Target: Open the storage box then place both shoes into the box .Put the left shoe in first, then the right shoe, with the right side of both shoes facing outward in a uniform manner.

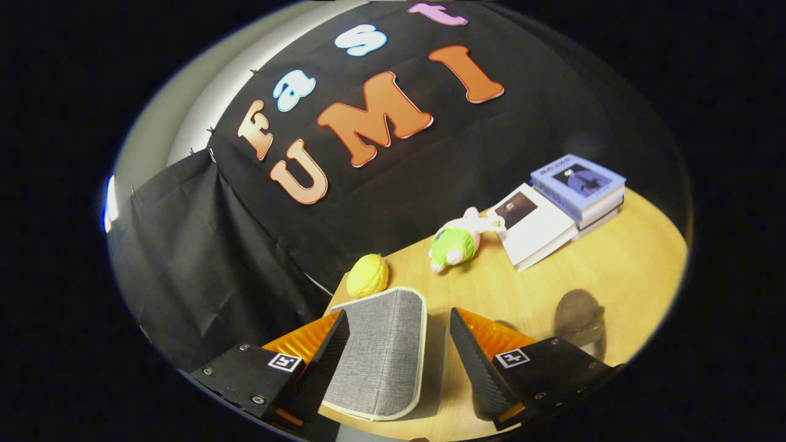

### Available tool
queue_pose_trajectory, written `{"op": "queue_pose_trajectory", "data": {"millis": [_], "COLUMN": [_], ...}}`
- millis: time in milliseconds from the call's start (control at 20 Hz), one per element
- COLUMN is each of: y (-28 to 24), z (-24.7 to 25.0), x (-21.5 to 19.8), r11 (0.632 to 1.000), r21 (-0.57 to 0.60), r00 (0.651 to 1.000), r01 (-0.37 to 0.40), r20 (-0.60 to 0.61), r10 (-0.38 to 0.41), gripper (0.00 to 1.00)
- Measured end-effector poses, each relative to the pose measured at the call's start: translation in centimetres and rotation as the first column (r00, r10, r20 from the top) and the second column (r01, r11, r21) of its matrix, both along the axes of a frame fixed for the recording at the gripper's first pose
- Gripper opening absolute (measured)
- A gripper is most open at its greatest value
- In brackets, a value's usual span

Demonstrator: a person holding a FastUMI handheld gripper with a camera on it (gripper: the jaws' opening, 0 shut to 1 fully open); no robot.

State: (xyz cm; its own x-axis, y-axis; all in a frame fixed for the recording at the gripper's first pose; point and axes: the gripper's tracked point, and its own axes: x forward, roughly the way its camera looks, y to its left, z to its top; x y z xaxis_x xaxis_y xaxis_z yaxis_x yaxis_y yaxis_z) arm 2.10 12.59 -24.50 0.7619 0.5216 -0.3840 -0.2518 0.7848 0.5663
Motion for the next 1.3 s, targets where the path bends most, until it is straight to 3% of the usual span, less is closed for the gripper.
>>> {"op": "queue_pose_trajectory", "data": {"millis": [400, 850, 1100, 1300], "y": [2.8, 7.5, 7.5, 6.8], "z": [-7.2, -11.1, -10.9, -9.3], "x": [-1.1, -3.0, -2.7, -1.8], "r11": [0.986, 0.943, 0.916, 0.893], "r21": [0.148, 0.265, 0.351, 0.421], "r00": [0.975, 0.909, 0.892, 0.902], "r01": [-0.079, -0.201, -0.196, -0.161], "r20": [-0.192, -0.308, -0.323, -0.305], "r10": [0.107, 0.280, 0.315, 0.307], "gripper": [0.99, 0.99, 0.98, 0.87]}}
